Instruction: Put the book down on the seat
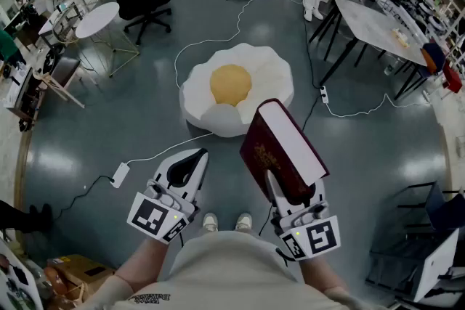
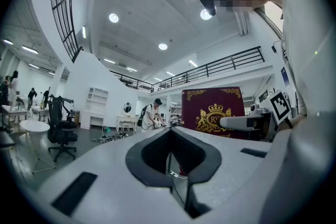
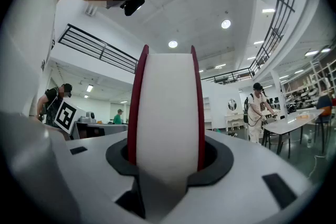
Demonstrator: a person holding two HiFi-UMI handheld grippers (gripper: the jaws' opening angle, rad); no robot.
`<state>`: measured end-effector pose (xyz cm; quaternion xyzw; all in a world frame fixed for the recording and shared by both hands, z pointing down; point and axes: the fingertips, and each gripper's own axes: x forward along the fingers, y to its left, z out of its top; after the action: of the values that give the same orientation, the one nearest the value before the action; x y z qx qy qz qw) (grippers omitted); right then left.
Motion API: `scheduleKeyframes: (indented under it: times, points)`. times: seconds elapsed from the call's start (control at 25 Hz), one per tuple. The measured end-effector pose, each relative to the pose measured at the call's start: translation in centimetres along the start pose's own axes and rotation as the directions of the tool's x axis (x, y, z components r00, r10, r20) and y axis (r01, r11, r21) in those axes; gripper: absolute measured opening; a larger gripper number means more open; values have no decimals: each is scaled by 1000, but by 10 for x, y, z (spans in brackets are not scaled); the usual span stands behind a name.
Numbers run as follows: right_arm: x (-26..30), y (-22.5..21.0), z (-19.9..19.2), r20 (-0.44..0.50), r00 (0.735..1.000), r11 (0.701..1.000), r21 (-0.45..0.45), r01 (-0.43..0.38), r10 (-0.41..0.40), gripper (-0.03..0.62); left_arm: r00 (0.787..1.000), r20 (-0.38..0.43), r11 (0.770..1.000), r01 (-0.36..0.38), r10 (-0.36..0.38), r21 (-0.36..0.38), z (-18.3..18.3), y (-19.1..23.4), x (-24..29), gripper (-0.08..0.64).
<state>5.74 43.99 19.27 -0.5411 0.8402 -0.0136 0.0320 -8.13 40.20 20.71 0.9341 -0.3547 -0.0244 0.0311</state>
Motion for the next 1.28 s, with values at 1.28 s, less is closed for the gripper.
scheduleKeyframes:
  times: [1.28]
  points:
    - [-12,-31,-3,-7,1000,1000,10,6,-6,201,999,-39,1000,-8,8,8,-17,-30,19,3]
